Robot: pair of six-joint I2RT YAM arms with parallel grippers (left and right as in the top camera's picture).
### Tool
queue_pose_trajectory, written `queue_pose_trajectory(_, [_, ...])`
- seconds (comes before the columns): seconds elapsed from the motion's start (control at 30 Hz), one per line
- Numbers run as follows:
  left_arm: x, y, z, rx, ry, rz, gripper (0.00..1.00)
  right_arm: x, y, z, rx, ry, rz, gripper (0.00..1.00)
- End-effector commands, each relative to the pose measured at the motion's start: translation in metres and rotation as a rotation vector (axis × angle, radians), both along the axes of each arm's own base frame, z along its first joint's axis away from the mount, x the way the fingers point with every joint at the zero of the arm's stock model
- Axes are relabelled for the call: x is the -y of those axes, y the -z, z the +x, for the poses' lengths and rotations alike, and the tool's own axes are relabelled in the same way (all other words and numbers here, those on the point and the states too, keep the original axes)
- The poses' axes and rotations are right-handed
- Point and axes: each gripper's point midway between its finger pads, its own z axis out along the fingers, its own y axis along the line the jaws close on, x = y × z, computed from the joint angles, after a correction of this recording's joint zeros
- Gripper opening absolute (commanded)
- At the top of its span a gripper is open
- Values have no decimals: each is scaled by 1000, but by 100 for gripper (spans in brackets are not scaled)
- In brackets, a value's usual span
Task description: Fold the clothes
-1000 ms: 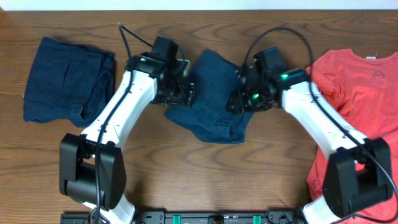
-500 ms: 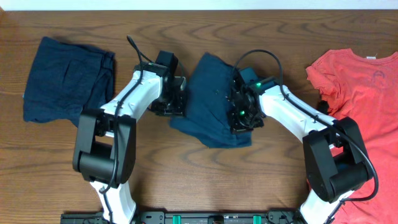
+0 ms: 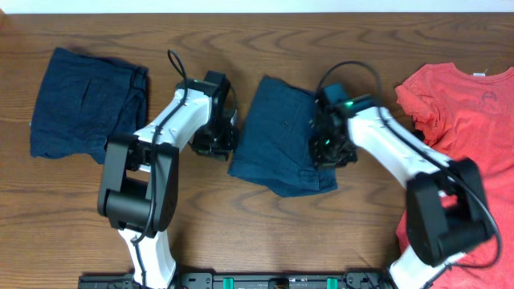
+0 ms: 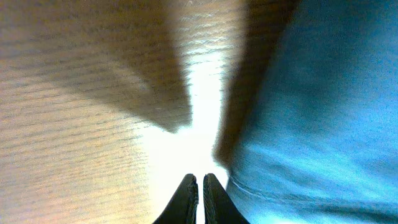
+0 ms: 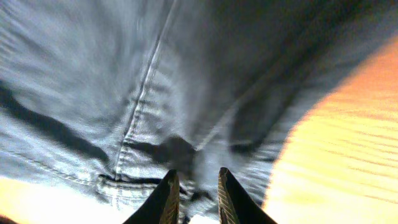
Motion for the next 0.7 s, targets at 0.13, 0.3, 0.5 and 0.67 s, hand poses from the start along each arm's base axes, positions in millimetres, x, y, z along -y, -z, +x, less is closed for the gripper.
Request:
queue_pose_trajectory(0.13, [46, -85, 32, 212, 7, -296, 6, 31, -88, 75, 388, 157, 97, 5])
queue_pose_trajectory(0.3, [63, -74, 29, 215, 21, -313, 6, 29, -89, 113, 520, 171, 130, 3])
queue_pose_trajectory(0.5, [75, -26, 0, 75, -63, -261, 6, 35, -34, 135, 476, 206, 58, 1])
queue_pose_trajectory(0.67, [76, 10, -26, -23, -116, -216, 6, 46, 22, 135, 384, 228, -19, 1])
